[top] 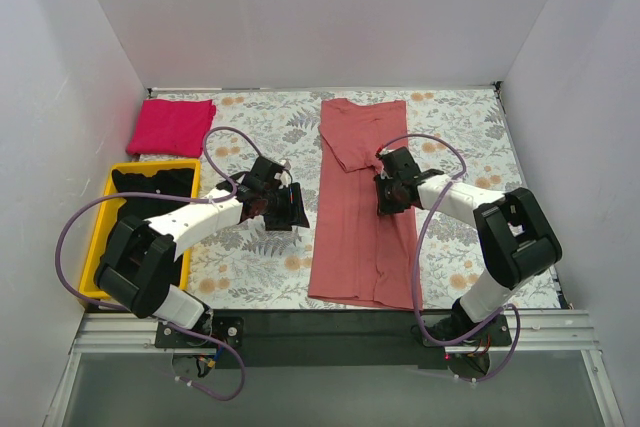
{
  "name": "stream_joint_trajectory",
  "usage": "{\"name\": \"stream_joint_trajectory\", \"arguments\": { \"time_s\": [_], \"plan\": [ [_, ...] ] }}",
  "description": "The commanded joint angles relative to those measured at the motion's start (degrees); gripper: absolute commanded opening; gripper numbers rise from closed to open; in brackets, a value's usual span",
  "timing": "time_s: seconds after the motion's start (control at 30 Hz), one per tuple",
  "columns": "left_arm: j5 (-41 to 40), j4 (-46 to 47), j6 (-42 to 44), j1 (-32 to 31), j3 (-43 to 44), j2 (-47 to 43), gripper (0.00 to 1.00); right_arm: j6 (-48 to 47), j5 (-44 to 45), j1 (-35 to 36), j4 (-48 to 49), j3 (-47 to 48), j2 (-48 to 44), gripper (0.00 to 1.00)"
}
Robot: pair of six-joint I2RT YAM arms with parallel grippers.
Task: Fold and stack the t-shirts
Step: Fold the tshirt
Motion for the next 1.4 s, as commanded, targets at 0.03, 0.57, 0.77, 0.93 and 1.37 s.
{"name": "stream_joint_trajectory", "arguments": {
  "time_s": [0.03,0.57,0.77,0.93,1.37],
  "plan": [
    [-0.4,-0.1,-0.2,0.0,-0.4,-1.3,0.51,-0.4,-0.2,0.7,0.2,2.0,1.0,0.22],
    [-0.9,-0.4,-0.2,0.0,-0.6,-1.5,0.51,-1.7,0.7,1.5,-1.0,2.8,1.0,0.01],
    [-0.9,-0.3,-0.2,-0.1,-0.4,-1.3,0.52,-2.6,-0.5,2.9,-3.5,4.1,-1.1,0.01],
    [-1.0,-0.4,-0.2,0.0,-0.3,-1.1,0.51,-2.8,-0.7,4.4,-4.5,4.2,-1.5,0.01],
    [-1.5,-1.1,-0.3,0.0,-0.6,-1.4,0.51,-2.7,-1.4,5.1,-8.4,7.9,-0.5,0.01]
  ]
}}
